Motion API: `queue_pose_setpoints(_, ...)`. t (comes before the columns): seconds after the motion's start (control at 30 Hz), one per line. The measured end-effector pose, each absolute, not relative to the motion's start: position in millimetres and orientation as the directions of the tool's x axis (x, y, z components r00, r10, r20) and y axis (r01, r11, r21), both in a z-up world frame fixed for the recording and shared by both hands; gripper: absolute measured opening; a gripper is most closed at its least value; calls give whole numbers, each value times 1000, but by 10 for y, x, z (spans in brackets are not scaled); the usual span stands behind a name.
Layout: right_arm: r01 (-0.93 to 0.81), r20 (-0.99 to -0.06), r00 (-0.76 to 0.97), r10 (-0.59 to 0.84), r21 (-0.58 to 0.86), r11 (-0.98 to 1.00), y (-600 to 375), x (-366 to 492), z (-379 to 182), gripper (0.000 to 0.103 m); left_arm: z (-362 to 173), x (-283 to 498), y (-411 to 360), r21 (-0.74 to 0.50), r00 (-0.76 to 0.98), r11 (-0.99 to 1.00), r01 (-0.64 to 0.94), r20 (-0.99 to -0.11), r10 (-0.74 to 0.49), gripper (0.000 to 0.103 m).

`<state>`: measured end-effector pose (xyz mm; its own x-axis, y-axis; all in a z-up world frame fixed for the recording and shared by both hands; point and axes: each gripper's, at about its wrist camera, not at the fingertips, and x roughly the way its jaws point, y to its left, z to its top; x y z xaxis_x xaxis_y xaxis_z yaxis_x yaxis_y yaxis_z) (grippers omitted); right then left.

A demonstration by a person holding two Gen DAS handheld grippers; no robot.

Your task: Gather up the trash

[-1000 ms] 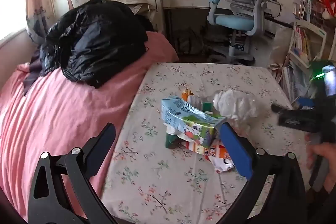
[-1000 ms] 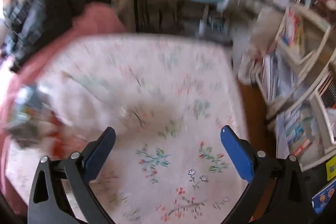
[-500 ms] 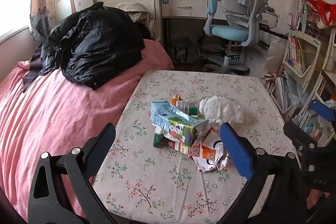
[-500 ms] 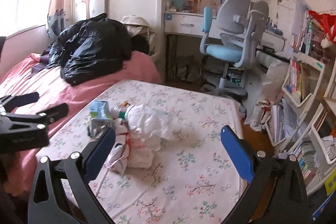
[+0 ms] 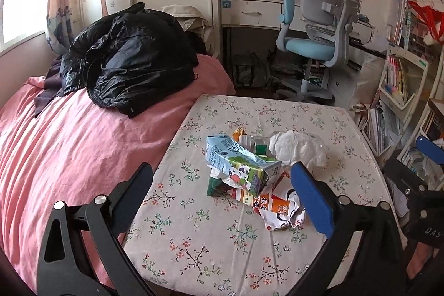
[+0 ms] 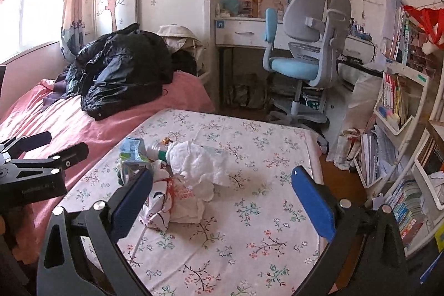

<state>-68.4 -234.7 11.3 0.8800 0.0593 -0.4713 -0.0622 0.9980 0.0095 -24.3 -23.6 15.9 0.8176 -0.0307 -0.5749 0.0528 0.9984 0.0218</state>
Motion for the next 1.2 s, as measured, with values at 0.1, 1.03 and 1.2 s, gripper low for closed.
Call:
queue_pose_setpoints(0.1,-71,-456,888,63,0,997,-2300,-701,137,96,169,-256,-224,23,822,998,51,-569,-29,96)
queue_pose_setpoints(1.03,-92,-432,898,88,10,996,-2228,-677,193,96,235,-232,-176,9,842,999,37,-539,-27,96)
queue_pose_setpoints(1.2,-101,-438,894,94,8,995,-2209,-658,191,96,233,-227,-178,9,841,999,37,-540,-26,96)
